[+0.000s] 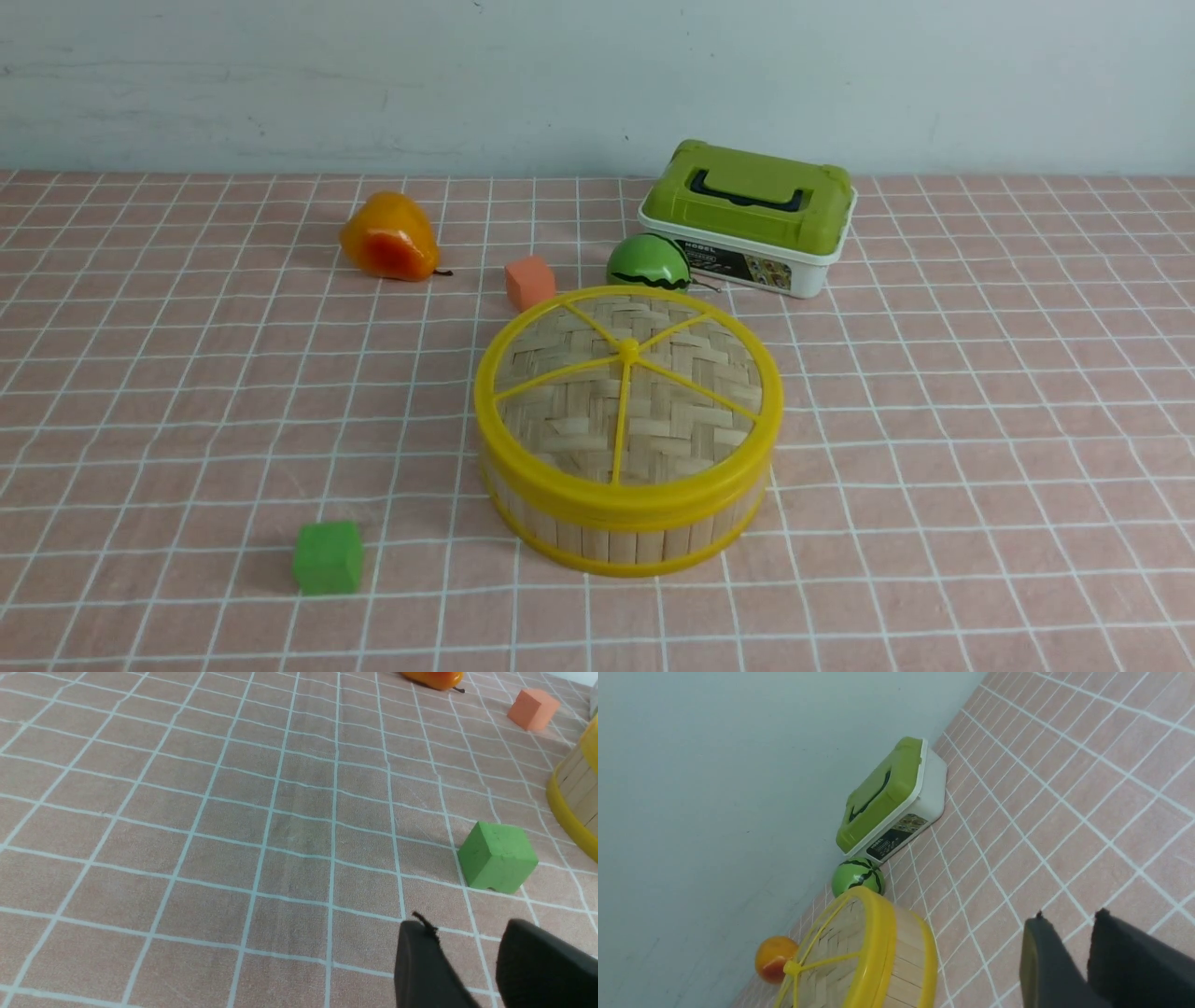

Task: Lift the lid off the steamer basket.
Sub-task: Use the right arm to lift the lid of the steamer

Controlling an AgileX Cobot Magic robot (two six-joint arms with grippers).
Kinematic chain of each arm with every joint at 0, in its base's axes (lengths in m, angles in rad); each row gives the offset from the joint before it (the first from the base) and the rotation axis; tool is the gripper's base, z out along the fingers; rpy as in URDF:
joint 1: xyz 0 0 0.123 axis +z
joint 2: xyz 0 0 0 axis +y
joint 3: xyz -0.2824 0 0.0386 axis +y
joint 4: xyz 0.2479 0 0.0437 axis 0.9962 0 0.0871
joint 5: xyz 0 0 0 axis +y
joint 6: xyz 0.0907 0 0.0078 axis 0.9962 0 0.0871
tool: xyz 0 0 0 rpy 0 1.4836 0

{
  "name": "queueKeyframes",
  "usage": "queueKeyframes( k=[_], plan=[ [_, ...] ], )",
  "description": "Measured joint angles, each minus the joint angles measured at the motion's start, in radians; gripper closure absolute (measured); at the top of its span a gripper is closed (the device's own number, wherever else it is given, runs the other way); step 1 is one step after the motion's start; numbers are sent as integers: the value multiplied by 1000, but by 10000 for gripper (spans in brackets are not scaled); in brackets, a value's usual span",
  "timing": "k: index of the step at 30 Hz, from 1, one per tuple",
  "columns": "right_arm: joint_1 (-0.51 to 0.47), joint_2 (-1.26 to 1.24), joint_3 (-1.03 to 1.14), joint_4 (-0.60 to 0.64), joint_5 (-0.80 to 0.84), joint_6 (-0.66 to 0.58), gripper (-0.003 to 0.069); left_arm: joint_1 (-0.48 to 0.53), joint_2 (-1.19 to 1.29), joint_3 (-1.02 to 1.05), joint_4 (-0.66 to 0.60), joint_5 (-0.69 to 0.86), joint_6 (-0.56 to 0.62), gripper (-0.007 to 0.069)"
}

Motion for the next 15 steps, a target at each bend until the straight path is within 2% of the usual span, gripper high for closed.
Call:
queueKeyframes(
  k=[4, 8, 9, 10, 12, 13, 15],
  plan=[
    [0, 0, -1, -11, -3, -34, 529, 0, 0, 0, 0, 0, 0, 385],
    [1, 9, -118, -85, 158, -174, 538, 0, 0, 0, 0, 0, 0, 385],
    [2, 54, -217, -134, 242, -238, 563, 0, 0, 0, 0, 0, 0, 385],
    [2, 54, -233, -134, 242, -248, 568, 0, 0, 0, 0, 0, 0, 385],
    [2, 182, -445, -230, 404, -351, 633, 0, 0, 0, 0, 0, 0, 385],
    [2, 208, -481, -246, 432, -370, 643, 0, 0, 0, 0, 0, 0, 385],
    [2, 403, -718, -335, 612, -504, 678, 0, 0, 0, 0, 0, 0, 385]
  ],
)
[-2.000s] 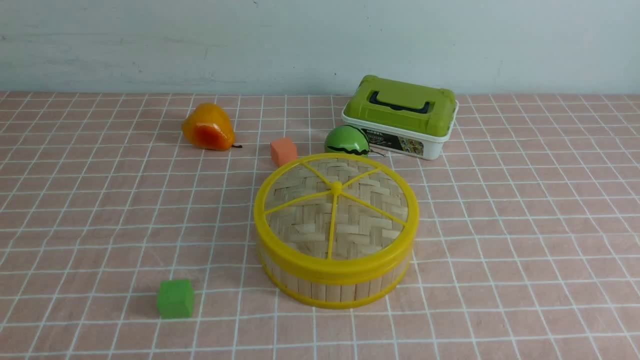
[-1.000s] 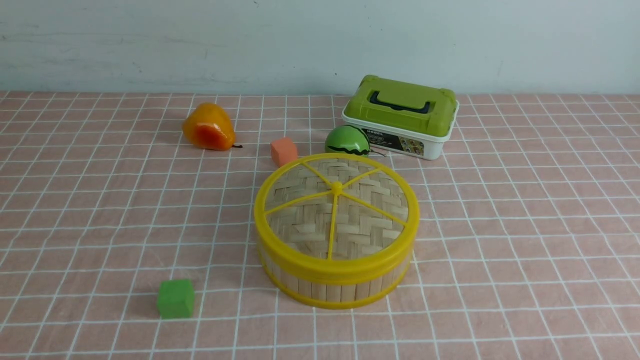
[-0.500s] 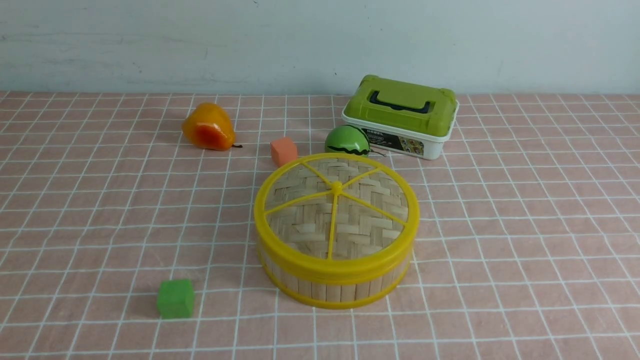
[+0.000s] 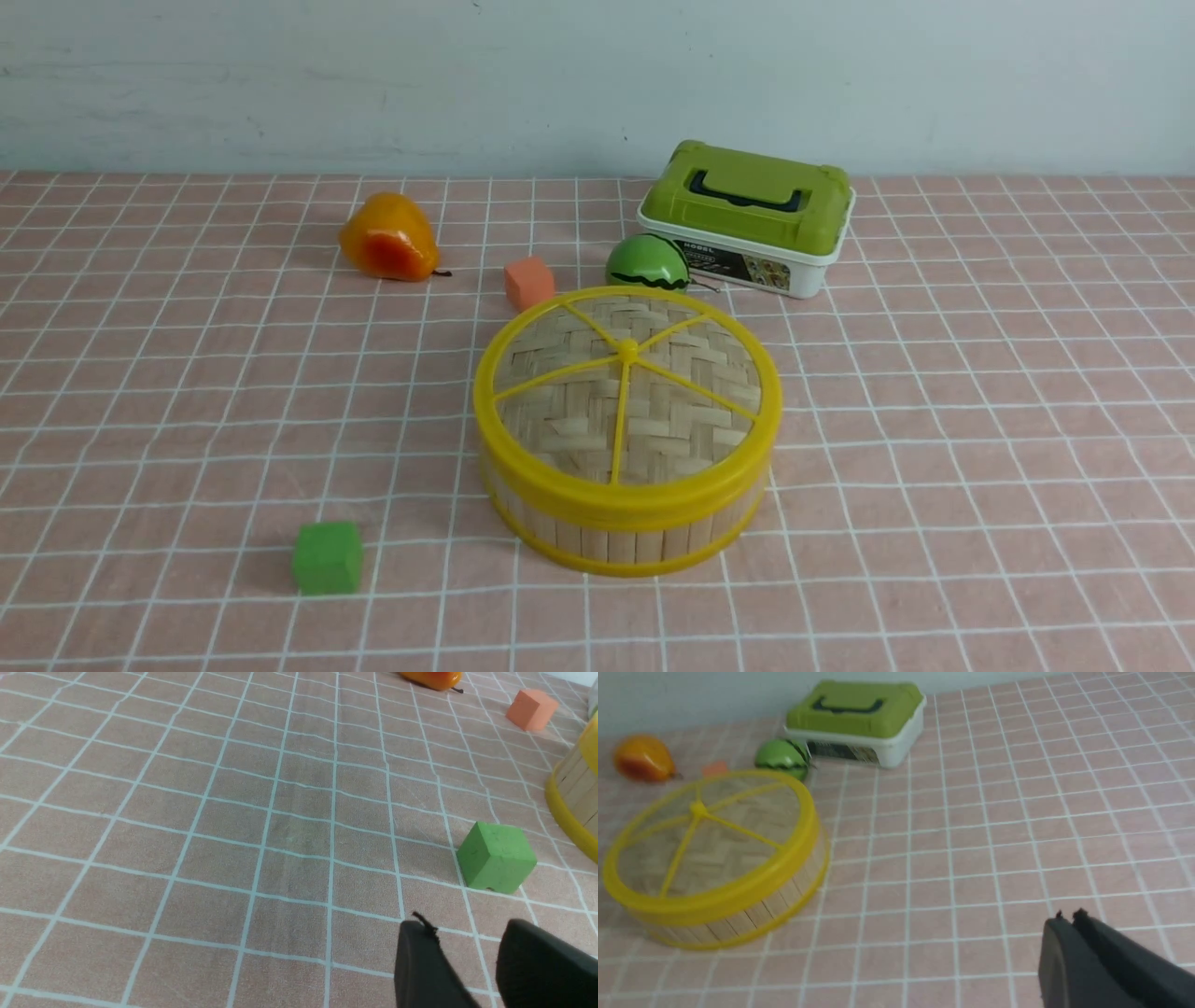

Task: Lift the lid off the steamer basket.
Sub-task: Use the right arm to lift the lid of the steamer

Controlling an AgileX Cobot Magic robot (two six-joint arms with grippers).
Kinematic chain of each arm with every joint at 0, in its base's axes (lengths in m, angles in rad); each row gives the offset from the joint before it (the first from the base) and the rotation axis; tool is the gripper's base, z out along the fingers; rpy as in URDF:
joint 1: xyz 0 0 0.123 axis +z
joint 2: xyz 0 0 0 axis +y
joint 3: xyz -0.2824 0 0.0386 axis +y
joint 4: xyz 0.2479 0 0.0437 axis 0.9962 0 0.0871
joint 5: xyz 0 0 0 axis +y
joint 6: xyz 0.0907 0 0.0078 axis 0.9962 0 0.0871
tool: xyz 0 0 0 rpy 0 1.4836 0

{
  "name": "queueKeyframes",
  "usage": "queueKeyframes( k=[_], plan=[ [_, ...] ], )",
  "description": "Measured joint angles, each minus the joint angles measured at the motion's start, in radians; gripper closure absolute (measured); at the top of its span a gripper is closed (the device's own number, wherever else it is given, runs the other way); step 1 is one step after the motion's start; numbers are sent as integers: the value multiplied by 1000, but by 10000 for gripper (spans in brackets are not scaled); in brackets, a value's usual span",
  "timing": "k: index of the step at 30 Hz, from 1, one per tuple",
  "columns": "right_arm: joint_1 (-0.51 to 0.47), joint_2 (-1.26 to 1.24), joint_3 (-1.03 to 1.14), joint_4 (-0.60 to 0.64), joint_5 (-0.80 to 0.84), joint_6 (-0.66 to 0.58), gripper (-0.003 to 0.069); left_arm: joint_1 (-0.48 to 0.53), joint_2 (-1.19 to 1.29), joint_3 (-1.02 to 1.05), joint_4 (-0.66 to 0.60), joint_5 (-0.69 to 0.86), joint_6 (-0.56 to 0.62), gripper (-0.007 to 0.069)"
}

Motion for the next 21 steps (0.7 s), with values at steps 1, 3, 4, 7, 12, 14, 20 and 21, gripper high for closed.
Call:
queueKeyframes(
  k=[1, 3, 4, 7, 12, 14, 20, 21],
  plan=[
    [0, 59, -59, -14, 54, -28, 679, 0, 0, 0, 0, 0, 0, 385],
    [0, 188, -177, -17, 129, -74, 679, 0, 0, 0, 0, 0, 0, 385],
    [0, 245, -212, -7, 162, -94, 679, 0, 0, 0, 0, 0, 0, 385],
    [6, 461, -391, 118, 286, -205, 673, 0, 0, 0, 0, 0, 0, 385],
    [125, 722, -593, 223, 404, -311, 660, 0, 0, 0, 0, 0, 0, 385],
    [167, 782, -643, 212, 418, -309, 659, 0, 0, 0, 0, 0, 0, 385],
    [433, 1215, -1003, -45, 431, -175, 636, 0, 0, 0, 0, 0, 0, 385],
    [457, 1279, -1046, -72, 431, -159, 627, 0, 0, 0, 0, 0, 0, 385]
  ],
)
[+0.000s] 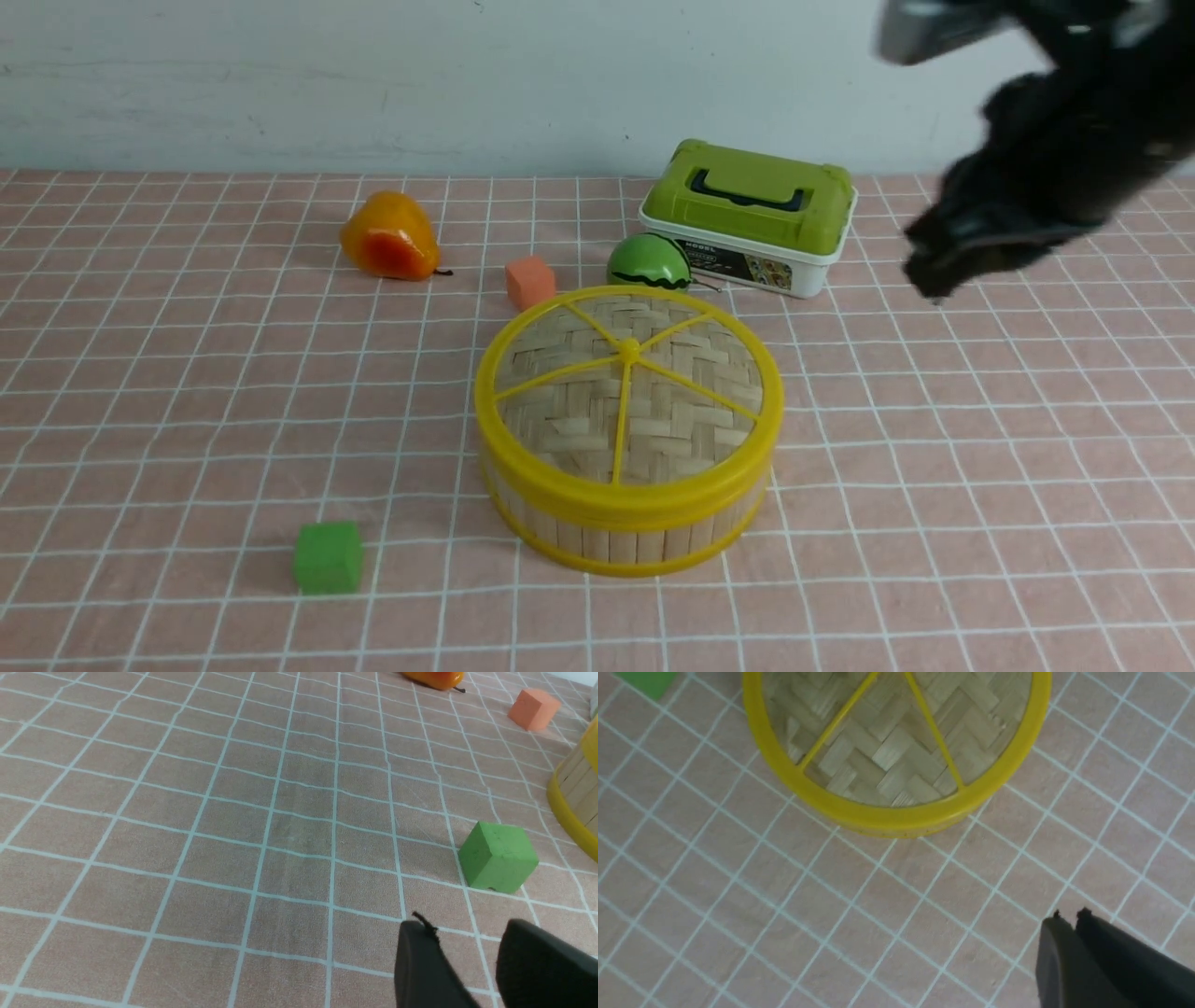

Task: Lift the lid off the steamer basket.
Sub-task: Use the right arm to lift the lid of the steamer

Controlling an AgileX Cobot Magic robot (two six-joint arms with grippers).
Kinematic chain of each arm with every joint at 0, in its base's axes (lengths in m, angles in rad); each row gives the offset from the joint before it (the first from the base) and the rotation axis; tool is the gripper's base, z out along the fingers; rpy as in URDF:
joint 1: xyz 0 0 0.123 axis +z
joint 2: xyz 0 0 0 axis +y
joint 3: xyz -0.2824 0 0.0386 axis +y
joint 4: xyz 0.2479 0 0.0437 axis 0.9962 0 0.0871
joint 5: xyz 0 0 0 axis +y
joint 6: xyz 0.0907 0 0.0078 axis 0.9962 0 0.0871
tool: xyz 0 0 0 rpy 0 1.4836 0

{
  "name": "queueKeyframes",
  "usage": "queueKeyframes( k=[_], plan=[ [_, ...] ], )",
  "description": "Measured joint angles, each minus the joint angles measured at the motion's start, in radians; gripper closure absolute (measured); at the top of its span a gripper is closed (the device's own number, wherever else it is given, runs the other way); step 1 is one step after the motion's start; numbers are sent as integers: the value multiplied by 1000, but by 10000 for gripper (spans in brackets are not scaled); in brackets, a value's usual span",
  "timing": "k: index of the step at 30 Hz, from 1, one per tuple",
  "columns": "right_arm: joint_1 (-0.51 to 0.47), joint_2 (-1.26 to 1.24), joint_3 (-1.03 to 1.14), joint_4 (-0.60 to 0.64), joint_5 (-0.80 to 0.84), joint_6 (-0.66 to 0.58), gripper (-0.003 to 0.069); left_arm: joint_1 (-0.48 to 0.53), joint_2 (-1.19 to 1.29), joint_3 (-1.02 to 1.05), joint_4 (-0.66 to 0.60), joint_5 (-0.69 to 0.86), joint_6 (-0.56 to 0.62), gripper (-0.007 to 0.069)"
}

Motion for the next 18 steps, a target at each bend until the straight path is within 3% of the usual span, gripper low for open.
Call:
queueKeyframes(
  k=[2, 7, 9, 12, 15, 18],
  plan=[
    [25, 85, -88, -20, 0, 26, 600, 0, 0, 0, 0, 0, 0, 385],
    [62, 330, -333, 25, 0, 66, 452, 0, 0, 0, 0, 0, 0, 385],
    [73, 451, -474, 74, 0, 95, 314, 0, 0, 0, 0, 0, 0, 385],
    [90, 561, -611, 91, -1, 116, 207, 0, 0, 0, 0, 0, 0, 385],
    [118, 624, -675, 76, -1, 130, 167, 0, 0, 0, 0, 0, 0, 385],
    [143, 651, -680, 16, 1, 161, 172, 0, 0, 0, 0, 0, 0, 385]
  ],
)
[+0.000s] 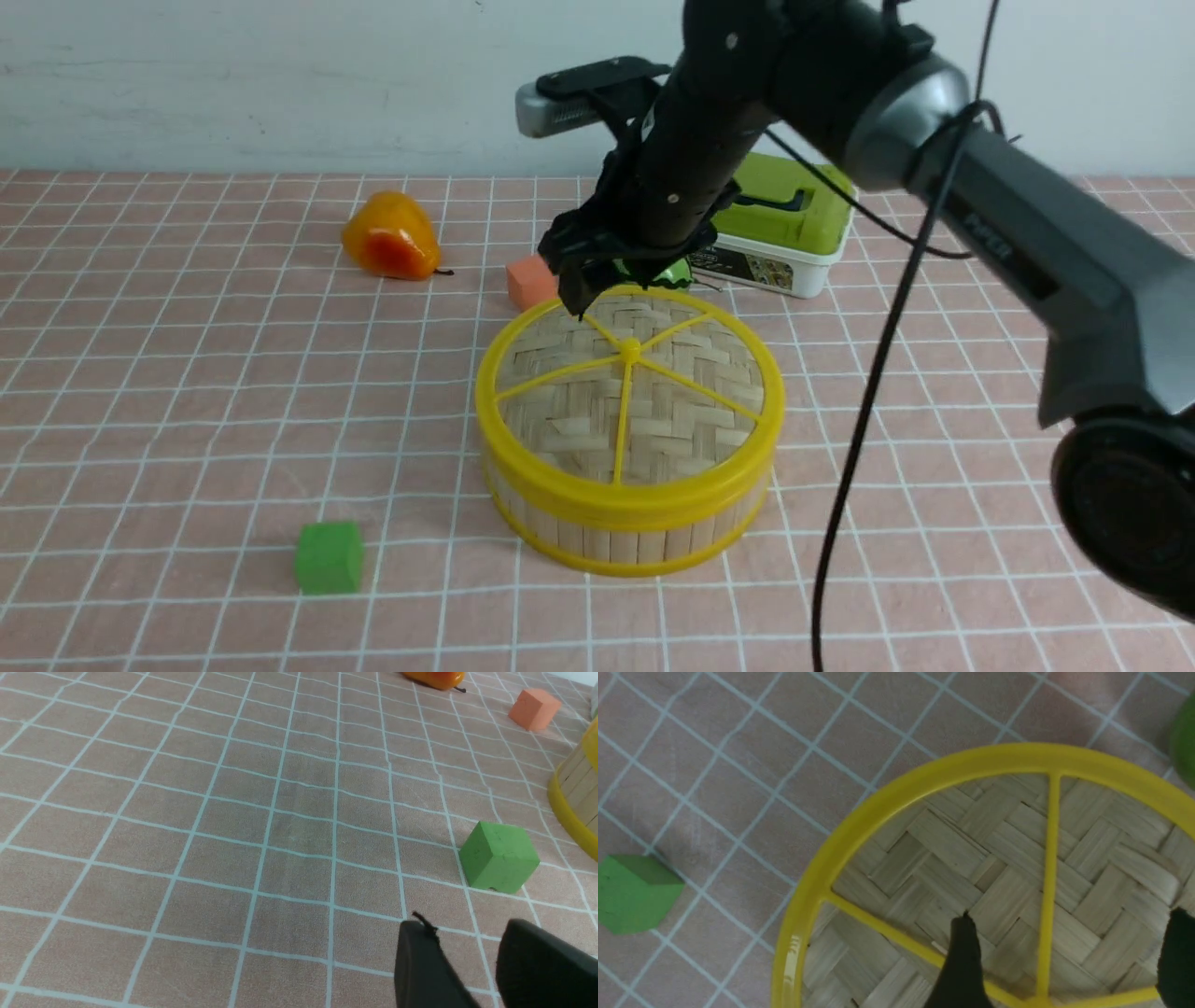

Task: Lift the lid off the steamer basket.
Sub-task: Use the right arm to lift the lid of the steamer

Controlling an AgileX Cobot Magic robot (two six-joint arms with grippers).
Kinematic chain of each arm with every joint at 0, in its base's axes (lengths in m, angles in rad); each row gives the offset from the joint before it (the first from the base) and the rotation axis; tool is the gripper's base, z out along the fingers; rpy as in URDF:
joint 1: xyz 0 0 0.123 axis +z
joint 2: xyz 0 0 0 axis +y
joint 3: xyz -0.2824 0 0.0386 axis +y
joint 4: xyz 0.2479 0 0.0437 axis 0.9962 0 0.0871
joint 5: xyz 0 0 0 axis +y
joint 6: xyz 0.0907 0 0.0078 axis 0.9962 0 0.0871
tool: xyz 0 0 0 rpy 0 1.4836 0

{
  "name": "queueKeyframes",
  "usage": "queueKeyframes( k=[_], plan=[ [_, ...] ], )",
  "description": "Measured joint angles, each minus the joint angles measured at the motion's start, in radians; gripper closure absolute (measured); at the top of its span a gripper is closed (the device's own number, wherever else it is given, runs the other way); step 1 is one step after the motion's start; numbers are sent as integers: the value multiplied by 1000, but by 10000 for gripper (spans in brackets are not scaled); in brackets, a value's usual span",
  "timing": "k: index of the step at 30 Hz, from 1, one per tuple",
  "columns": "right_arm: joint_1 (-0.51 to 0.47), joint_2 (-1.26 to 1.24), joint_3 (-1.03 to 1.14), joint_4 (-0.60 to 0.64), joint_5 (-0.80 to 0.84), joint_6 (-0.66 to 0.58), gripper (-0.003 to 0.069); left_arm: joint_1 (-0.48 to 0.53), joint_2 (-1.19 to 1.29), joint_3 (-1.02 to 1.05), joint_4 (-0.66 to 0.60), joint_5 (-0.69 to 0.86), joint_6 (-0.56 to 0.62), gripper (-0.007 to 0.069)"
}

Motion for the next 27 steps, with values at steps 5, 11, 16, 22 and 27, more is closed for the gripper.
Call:
queueKeyframes(
  k=[5, 11, 16, 22, 27],
  plan=[
    [8, 2, 28, -51, 1, 34, 239, 0, 0, 0, 0, 0, 0, 385],
    [8, -15, 125, -50, 0, 36, 277, 0, 0, 0, 0, 0, 0, 385],
    [8, -22, 141, -49, -6, 38, 283, 0, 0, 0, 0, 0, 0, 385],
    [8, -23, 141, -45, -5, 38, 386, 0, 0, 0, 0, 0, 0, 385],
    [8, -39, 143, -35, -1, 38, 587, 0, 0, 0, 0, 0, 0, 385]
  ],
)
